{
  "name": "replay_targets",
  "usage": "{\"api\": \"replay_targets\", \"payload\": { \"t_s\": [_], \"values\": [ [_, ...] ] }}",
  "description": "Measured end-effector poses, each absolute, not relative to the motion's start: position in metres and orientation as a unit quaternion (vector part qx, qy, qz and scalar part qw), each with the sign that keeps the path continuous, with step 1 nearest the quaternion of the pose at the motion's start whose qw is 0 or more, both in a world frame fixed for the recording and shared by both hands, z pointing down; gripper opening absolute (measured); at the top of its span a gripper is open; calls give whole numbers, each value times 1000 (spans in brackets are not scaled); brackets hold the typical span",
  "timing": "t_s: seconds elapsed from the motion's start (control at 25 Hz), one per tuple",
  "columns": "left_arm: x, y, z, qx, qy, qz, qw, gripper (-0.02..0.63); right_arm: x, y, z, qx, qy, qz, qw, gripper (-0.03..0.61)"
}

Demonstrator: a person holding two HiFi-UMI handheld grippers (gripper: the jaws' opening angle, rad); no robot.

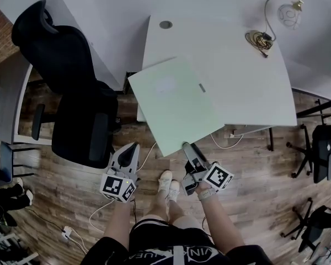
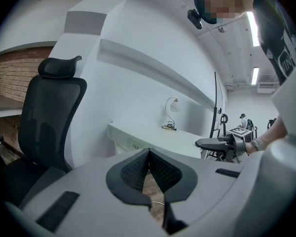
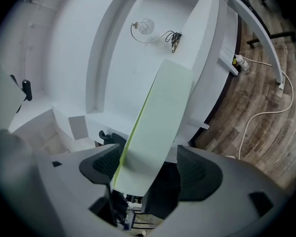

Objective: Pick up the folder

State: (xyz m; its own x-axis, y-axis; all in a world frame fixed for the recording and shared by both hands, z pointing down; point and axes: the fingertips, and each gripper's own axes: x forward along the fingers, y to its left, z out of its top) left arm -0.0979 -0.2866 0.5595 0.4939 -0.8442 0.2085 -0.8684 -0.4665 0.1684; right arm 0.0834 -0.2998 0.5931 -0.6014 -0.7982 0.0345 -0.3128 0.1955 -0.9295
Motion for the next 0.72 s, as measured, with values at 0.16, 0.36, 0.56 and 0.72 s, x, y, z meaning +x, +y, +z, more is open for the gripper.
{"api": "replay_targets", "payload": {
  "t_s": [0.16, 0.36, 0.56, 0.72],
  "values": [
    [-102, -288, 565, 854, -502, 50, 129, 14, 82, -302, 601, -378, 728, -518, 244, 336],
    [-100, -290, 568, 854, -501, 50, 132, 14, 82, -303, 602, -365, 720, -530, 259, 336],
    [-95, -291, 571, 854, -499, 48, 136, 14, 78, -308, 600, -356, 719, -535, 265, 336],
    [-95, -290, 572, 853, -501, 48, 138, 14, 75, -311, 603, -353, 715, -539, 270, 336]
  ]
}}
